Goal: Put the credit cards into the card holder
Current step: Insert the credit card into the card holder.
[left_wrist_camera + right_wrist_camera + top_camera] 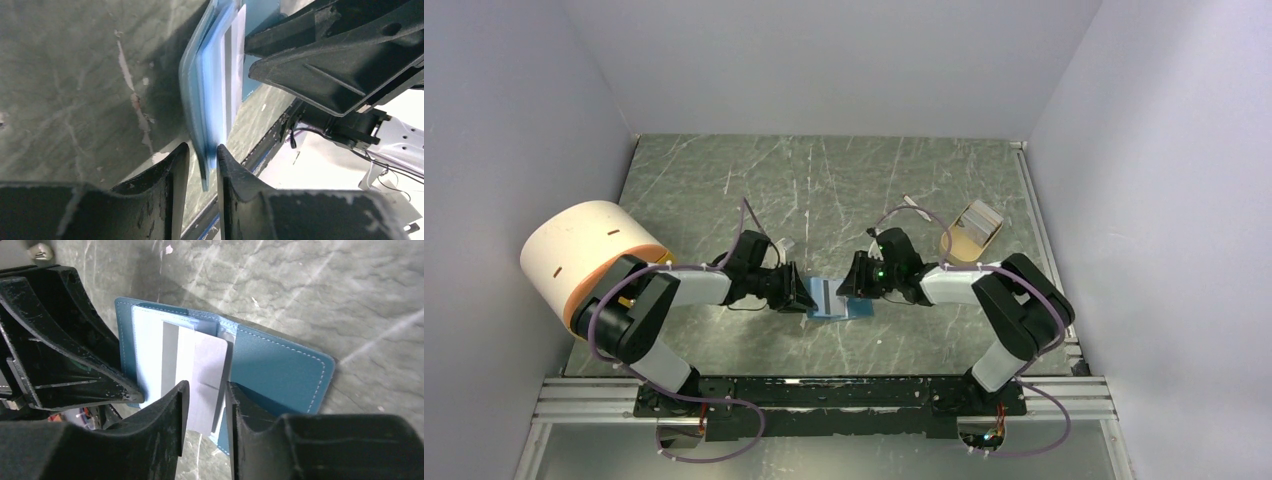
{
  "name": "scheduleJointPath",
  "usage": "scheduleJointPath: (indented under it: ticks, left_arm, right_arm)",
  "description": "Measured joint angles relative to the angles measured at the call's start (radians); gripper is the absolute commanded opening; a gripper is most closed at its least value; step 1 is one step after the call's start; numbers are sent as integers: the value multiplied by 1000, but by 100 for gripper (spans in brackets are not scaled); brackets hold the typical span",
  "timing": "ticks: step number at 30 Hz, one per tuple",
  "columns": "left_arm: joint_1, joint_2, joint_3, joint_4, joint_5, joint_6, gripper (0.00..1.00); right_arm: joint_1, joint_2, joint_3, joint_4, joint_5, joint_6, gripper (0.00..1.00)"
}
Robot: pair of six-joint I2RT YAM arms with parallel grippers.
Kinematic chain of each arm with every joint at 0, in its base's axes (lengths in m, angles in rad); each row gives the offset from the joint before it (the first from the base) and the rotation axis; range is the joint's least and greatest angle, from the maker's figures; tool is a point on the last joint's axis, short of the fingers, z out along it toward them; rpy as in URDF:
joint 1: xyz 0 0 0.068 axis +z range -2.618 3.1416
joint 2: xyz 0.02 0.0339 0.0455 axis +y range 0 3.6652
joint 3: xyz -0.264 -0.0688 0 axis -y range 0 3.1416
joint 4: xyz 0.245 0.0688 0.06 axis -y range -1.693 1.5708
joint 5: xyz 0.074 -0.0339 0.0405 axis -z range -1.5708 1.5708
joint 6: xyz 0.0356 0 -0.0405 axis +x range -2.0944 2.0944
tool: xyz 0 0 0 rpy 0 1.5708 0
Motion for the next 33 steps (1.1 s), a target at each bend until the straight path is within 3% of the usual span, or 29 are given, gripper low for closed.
scheduleJointPath:
  ticks: [6, 13, 17, 26, 33]
  left_arm:
    - [-1, -9, -21, 56, 39, -34, 31]
    - [-1, -25, -30, 91, 49, -48, 17]
    - [-1, -25, -36, 104, 57, -51, 15]
    - [-1, -25, -36, 114, 67, -53, 17]
    - [-1, -29, -36, 108, 68, -50, 26]
  right_arm:
    - [1, -71, -16, -63, 51, -7, 38]
    - [1, -58, -35, -17, 35, 21, 37]
    - [1, -37, -51, 50, 0, 57, 37]
    - [8, 2, -81, 199, -74, 141, 36]
    - [14, 2, -90, 212, -77, 146, 26]
